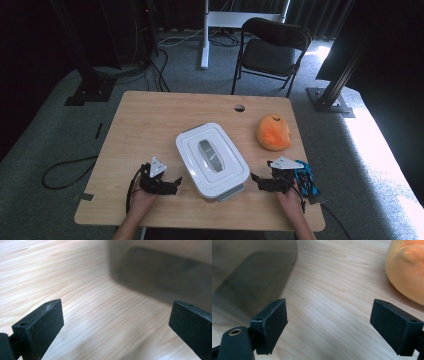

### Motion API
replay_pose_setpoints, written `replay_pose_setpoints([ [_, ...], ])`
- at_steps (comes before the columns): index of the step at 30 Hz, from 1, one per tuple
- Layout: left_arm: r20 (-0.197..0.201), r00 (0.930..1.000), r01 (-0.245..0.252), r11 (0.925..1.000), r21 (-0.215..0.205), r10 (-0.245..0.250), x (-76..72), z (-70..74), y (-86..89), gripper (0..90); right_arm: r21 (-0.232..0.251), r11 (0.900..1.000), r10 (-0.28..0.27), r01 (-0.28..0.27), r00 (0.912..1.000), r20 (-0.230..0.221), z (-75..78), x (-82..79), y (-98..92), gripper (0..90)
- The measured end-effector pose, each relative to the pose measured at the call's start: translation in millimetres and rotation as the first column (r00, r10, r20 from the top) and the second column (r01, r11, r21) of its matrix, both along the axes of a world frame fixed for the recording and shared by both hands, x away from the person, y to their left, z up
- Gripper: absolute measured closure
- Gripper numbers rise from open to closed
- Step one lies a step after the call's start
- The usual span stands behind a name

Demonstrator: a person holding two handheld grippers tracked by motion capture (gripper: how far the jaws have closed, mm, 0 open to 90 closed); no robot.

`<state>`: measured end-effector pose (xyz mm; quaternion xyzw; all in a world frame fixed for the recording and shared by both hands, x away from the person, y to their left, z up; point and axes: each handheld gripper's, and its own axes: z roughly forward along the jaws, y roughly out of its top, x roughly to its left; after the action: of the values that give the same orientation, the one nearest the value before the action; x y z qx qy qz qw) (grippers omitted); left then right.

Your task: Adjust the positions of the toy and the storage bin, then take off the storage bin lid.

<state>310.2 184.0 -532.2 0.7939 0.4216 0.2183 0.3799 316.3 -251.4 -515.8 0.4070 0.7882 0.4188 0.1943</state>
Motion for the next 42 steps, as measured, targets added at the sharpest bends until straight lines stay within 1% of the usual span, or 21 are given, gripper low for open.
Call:
replay_pose_setpoints([
  [1,-0.015,0.9998,-0.009,1.0000,0.004,0.009,1.2,-1.5,4.6,0.2,0.001,1.000,-0.004,0.004,1.0000,-0.003,0.3,-1.4,0.3,13.3],
  [3,-0.031,0.9994,-0.016,0.9999,0.005,0.017,2.2,-3.8,12.7,0.2,0.023,1.000,-0.003,0.004,0.9995,-0.033,0.9,-2.3,0.5,12.7],
  [4,-0.039,0.9989,-0.025,0.9996,0.016,0.025,2.4,-4.4,17.0,0.2,0.009,1.000,-0.006,0.007,0.9995,-0.032,1.1,-3.3,1.5,12.1],
  [5,-0.039,0.9987,-0.031,0.9994,0.018,0.031,2.5,-4.8,19.6,0.2,-0.008,1.000,-0.006,0.006,0.9996,-0.028,1.0,-5.3,3.1,11.7],
  [6,-0.039,0.9983,-0.042,0.9991,0.011,0.043,2.1,-4.9,23.5,0.2,-0.012,1.000,0.008,-0.009,0.9993,-0.035,1.0,-6.1,3.4,11.7],
  [8,-0.045,0.9971,-0.062,0.9981,0.000,0.061,2.2,-4.8,31.1,0.2,0.004,0.999,0.046,-0.046,0.9968,-0.065,0.6,-7.5,3.0,10.1],
  [10,-0.046,0.9951,-0.087,0.9962,0.000,0.087,2.1,-5.1,40.8,0.2,0.004,0.999,0.044,-0.044,0.9961,-0.077,0.7,-7.6,2.2,10.1],
  [11,-0.049,0.9943,-0.095,0.9955,0.004,0.095,1.8,-5.4,44.0,0.2,0.017,0.999,0.041,-0.039,0.9955,-0.086,0.6,-7.6,0.8,10.1],
  [12,-0.050,0.9936,-0.101,0.9949,0.001,0.101,1.3,-5.9,47.1,0.2,0.010,0.999,0.034,-0.033,0.9959,-0.084,0.6,-7.8,0.4,10.1],
  [15,-0.056,0.9927,-0.107,0.9942,0.003,0.107,-0.8,-7.6,56.1,0.2,0.003,1.000,0.030,-0.030,0.9954,-0.091,-0.1,-8.4,0.1,10.1],
  [19,-0.068,0.9925,-0.102,0.9946,-0.014,0.101,-4.3,-10.0,67.4,0.2,-0.005,0.999,0.044,-0.045,0.9937,-0.103,0.6,-10.6,-0.8,10.1],
  [22,-0.076,0.9923,-0.099,0.9950,-0.012,0.098,-6.6,-10.5,72.8,0.2,-0.002,0.999,0.041,-0.041,0.9936,-0.105,1.5,-11.7,-2.2,10.2],
  [24,-0.084,0.9907,-0.109,0.9940,-0.015,0.107,-7.5,-10.9,75.1,0.2,0.005,0.999,0.043,-0.043,0.9945,-0.095,4.0,-13.8,-4.2,10.2],
  [26,-0.095,0.9891,-0.115,0.9932,-0.018,0.113,-8.2,-11.3,78.5,0.2,0.019,0.999,0.050,-0.048,0.9939,-0.098,5.7,-14.5,-5.5,10.1],
  [28,-0.096,0.9879,-0.122,0.9925,-0.003,0.121,-8.9,-11.4,80.8,0.2,0.027,0.998,0.053,-0.050,0.9936,-0.100,7.8,-16.0,-6.5,10.2],
  [31,-0.109,0.9847,-0.136,0.9906,0.011,0.136,-9.7,-12.1,83.9,0.2,0.037,0.998,0.059,-0.055,0.9931,-0.101,9.9,-18.2,-8.0,10.2],
  [33,-0.114,0.9840,-0.136,0.9906,0.017,0.137,-9.8,-12.5,84.6,0.2,0.039,0.998,0.061,-0.057,0.9932,-0.099,10.6,-18.9,-8.3,10.2],
  [34,-0.126,0.9816,-0.139,0.9893,0.046,0.143,-10.6,-13.4,86.1,0.2,0.041,0.997,0.063,-0.059,0.9930,-0.100,11.5,-19.2,-8.7,10.2],
  [35,-0.136,0.9802,-0.137,0.9890,0.054,0.144,-10.8,-14.0,86.8,0.2,0.042,0.997,0.061,-0.057,0.9937,-0.094,14.9,-20.9,-10.8,10.2],
  [38,-0.134,0.9815,-0.128,0.9889,0.076,0.137,-12.4,-14.4,86.4,0.2,0.063,0.996,0.068,-0.063,0.9942,-0.083,21.5,-24.6,-15.1,10.3],
  [42,-0.133,0.9820,-0.125,0.9892,0.076,0.134,-12.3,-14.4,86.6,0.2,0.084,0.995,0.066,-0.061,0.9961,-0.058,32.8,-29.8,-19.1,10.3],
])
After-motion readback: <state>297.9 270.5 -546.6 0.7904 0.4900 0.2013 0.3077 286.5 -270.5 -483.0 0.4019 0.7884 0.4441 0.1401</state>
